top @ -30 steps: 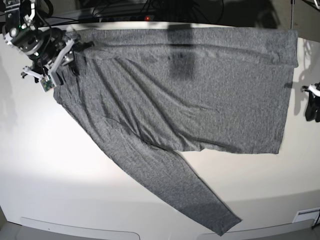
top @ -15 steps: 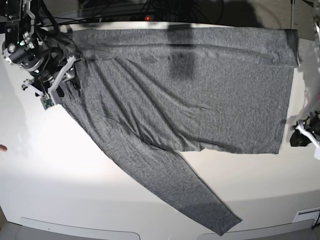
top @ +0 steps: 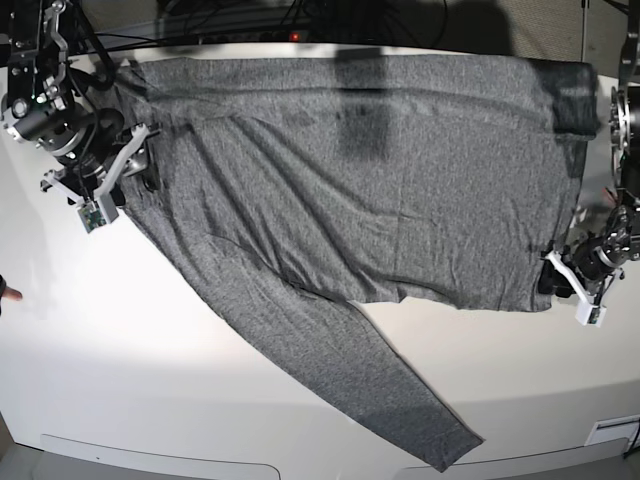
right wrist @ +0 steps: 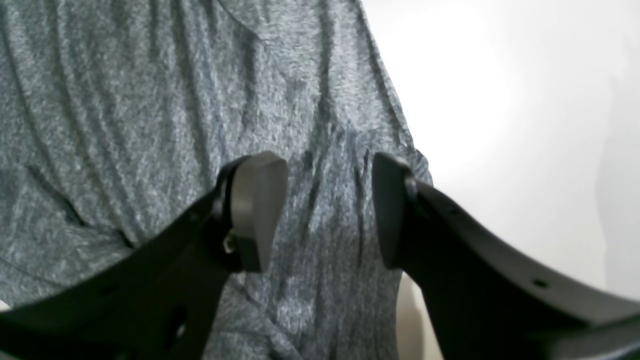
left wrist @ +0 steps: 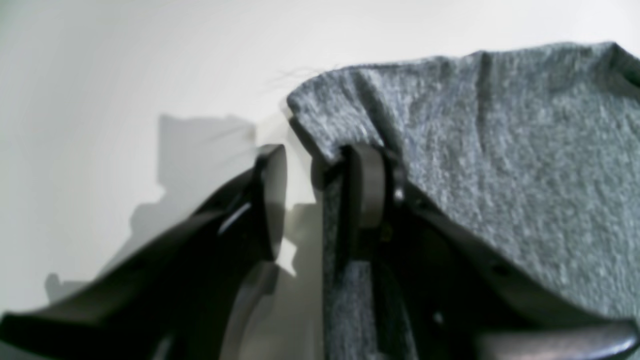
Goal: Fold the T-shirt properly
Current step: 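Release the shirt and move both grippers toward the hem corners, then grasp the hem corners with the left and right grippers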
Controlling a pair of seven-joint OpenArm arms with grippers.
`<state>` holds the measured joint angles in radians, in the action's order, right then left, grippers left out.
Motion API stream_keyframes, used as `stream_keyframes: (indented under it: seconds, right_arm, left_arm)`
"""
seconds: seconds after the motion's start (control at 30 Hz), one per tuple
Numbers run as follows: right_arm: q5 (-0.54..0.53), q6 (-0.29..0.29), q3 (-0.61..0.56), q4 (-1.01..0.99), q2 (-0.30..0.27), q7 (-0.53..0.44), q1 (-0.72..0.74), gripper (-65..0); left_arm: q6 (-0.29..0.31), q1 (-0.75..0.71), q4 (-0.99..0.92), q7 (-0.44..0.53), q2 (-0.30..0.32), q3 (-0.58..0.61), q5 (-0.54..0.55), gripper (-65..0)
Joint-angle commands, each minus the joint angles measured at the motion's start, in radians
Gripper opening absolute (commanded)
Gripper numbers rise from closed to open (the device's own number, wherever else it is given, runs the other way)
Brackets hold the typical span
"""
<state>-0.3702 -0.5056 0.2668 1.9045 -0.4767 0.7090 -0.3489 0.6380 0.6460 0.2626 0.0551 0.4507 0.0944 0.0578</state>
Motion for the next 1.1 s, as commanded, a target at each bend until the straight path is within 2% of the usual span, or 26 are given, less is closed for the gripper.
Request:
stream_keyframes:
  seconds: [0.0, 0.1, 0.2, 0.23, 0.37, 0.43, 0.5, 0.63, 0.73, 0.87, 1.07]
  right_arm:
    - [-0.007, 0.001, 0.007, 0.016, -0.016, -0.014, 0.008, -33.7]
    - [-0.007, 0.001, 0.007, 0.016, -0.016, -0.012, 0.008, -33.7]
    - [-0.004, 0.000, 0.007, 0.016, -0.016, -0.012, 0.008, -33.8]
    - [-0.005, 0.000, 0.007, 0.016, -0.016, -0.013, 0.008, -33.8]
    - [-0.005, 0.000, 0.007, 0.016, -0.016, -0.020, 0.022, -33.8]
    - [-0.005, 0.000, 0.007, 0.016, -0.015, -0.034, 0.031, -33.8]
    - [-0.005, 0.000, 0.007, 0.014, -0.013, -0.044, 0.050, -33.8]
    - [-0.018, 0.000, 0.006, -0.023, 0.001, -0.076, 0.116, -33.8]
    - [-0.082, 0.000, -0.007, -0.101, 0.003, -0.079, 0.206, -33.8]
    - [-0.098, 0.000, -0.100, -0.266, 0.003, -0.037, 0.373, -33.8]
    - [-0.132, 0.000, -0.338, -0.581, 0.004, 0.023, 0.687, -33.8]
  left_arm:
    - [0.002, 0.030, 0.011, 0.020, 0.015, -0.001, 0.009, -44.6]
    - [0.002, 0.030, 0.011, 0.017, 0.015, -0.001, 0.010, -49.8]
    - [0.002, 0.030, 0.011, -0.007, 0.014, -0.001, 0.014, -63.2]
    - [0.002, 0.030, 0.011, -0.018, 0.014, -0.001, 0.014, -65.0]
    - [0.002, 0.030, 0.011, -0.012, 0.016, -0.001, 0.013, -65.0]
    - [0.002, 0.030, 0.011, 0.023, 0.018, -0.001, 0.013, -65.0]
    - [0.002, 0.030, 0.011, 0.035, 0.020, -0.001, 0.048, -65.0]
    - [0.002, 0.031, 0.011, -0.042, 0.021, -0.001, 0.150, -65.0]
    - [0.002, 0.031, 0.011, -0.077, 0.021, -0.001, 0.183, -65.0]
    - [0.002, 0.030, 0.011, -0.093, 0.021, -0.001, 0.179, -65.0]
    - [0.002, 0.030, 0.011, -0.093, 0.020, -0.001, 0.180, -65.0]
